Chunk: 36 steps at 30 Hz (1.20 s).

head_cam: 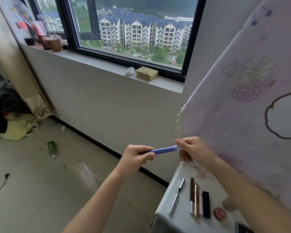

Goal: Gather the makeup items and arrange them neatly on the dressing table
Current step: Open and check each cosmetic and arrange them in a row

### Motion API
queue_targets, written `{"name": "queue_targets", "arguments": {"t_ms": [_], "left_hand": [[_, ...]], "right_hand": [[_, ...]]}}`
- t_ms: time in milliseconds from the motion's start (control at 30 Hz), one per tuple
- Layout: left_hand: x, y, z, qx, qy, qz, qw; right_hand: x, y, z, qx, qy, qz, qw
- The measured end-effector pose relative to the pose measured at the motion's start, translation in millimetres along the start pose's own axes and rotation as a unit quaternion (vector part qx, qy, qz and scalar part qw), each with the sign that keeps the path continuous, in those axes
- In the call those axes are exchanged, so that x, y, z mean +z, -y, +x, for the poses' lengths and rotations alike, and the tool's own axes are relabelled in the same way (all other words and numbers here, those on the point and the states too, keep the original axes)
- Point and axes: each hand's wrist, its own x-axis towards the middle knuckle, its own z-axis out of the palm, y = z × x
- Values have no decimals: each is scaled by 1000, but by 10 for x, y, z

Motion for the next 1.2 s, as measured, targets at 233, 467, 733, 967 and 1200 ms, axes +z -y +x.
{"name": "queue_targets", "arguments": {"t_ms": [233, 467, 733, 967, 1200], "left_hand": [[65, 6, 76, -80, -25, -109, 991], [168, 22, 212, -227, -51, -194, 953], [268, 66, 228, -215, -10, -282, 935], [485, 208, 128, -124, -11, -203, 971], [446, 281, 58, 90, -63, 197, 974]], "right_hand": [[-16, -96, -32, -19, -40, 98, 994], [56, -243, -89, -56, -99, 66, 991], [192, -320, -154, -37, -174, 168, 970], [325, -420, -220, 62, -55, 219, 972], [44, -124, -85, -14, -64, 37, 997]]}}
